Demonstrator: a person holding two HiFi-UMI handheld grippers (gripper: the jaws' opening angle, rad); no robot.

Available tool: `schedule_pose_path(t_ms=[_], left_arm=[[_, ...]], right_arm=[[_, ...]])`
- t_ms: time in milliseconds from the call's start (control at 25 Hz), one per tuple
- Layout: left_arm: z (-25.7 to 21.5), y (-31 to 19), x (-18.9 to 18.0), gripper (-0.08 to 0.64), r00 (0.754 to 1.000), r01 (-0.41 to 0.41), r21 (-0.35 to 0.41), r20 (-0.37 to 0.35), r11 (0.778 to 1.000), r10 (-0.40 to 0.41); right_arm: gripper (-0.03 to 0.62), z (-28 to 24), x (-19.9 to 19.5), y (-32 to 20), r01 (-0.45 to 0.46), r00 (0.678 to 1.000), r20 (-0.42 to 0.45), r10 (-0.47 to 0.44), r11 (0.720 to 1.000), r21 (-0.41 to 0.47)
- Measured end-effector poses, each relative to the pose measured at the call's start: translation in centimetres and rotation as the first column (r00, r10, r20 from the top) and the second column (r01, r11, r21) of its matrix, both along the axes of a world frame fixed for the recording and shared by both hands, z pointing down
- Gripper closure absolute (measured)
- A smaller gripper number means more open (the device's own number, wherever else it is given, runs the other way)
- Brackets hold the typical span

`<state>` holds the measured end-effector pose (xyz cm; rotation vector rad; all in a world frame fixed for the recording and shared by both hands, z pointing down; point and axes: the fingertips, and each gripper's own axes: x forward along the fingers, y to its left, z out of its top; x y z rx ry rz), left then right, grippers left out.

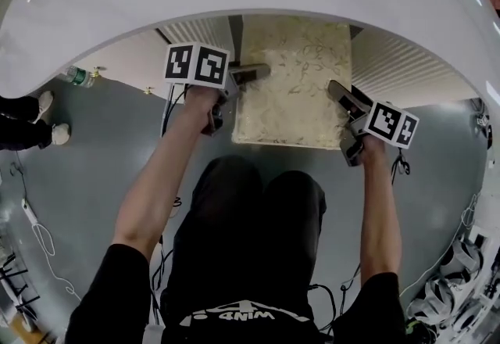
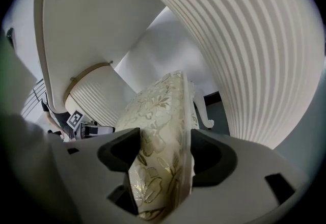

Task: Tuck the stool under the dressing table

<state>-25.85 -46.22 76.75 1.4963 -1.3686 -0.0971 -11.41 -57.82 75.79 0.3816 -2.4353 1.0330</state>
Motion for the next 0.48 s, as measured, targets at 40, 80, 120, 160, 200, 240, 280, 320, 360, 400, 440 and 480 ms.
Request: schedule_pose_path(t_ms=[40,80,120,160,200,240,280,320,360,400,440,480], left_arm=[[-0.1,0.2,0.1,0.25,1.0,0.003,0.008,0.007,1.0,-0.003],[-0.2,0.3,0.1,0.25,1.0,0.007,0.018,0.016,1.0,-0.007],[-0.4,0.4,0.1,0.25,1.0,0.012,0.028,0.027,1.0,-0.013],[-0.6,0.4,0.1,0.25,0.999,0.016,0.039,0.041,0.999,-0.017],[-0.8,0.4,0.1,0.25,0.998,0.019,0.049,0.054,0.999,-0.022],[-0.8,0.3,0.0,0.25,0.997,0.023,0.057,0.066,0.998,-0.026],[-0.8,0.2,-0.1,0.25,0.997,0.027,0.065,0.076,0.998,-0.032],[-0.8,0.1,-0.2,0.249,0.996,0.031,0.074,0.085,0.997,-0.037],[-0.8,-0.1,-0.3,0.25,0.995,0.034,0.083,0.092,0.996,-0.042],[-0.7,-0.2,-0.4,0.249,0.994,0.038,0.092,0.095,0.995,-0.047],[-0.5,-0.4,-0.4,0.249,0.994,0.041,0.099,0.095,0.994,-0.051],[-0.2,-0.6,-0.4,0.249,0.994,0.045,0.104,0.092,0.994,-0.054]], right_arm=[[0.268,-0.1,0.1,0.2,-0.002,1.0,0.007,0.002,1.0,0.005],[0.268,-0.2,0.2,0.3,-0.004,1.0,0.016,0.004,1.0,0.012],[0.268,-0.3,0.3,0.3,-0.007,1.0,0.026,0.007,1.0,0.02],[0.27,-0.5,0.2,0.3,-0.01,0.999,0.035,0.009,1.0,0.028],[0.27,-0.5,0.2,0.3,-0.014,0.999,0.044,0.012,0.999,0.035],[0.272,-0.5,0.1,0.3,-0.017,0.999,0.052,0.015,0.999,0.039],[0.273,-0.4,0.1,0.3,-0.022,0.998,0.061,0.019,0.999,0.041],[0.273,-0.3,0.1,0.2,-0.029,0.997,0.072,0.026,0.999,0.043],[0.273,-0.2,0.1,0.1,-0.038,0.996,0.083,0.034,0.998,0.045],[0.273,-0.1,0.1,0.0,-0.049,0.995,0.092,0.044,0.998,0.048],[0.273,0.1,0.2,-0.2,-0.06,0.994,0.098,0.054,0.997,0.052],[0.273,0.3,0.3,-0.4,-0.069,0.993,0.101,0.063,0.996,0.056]])
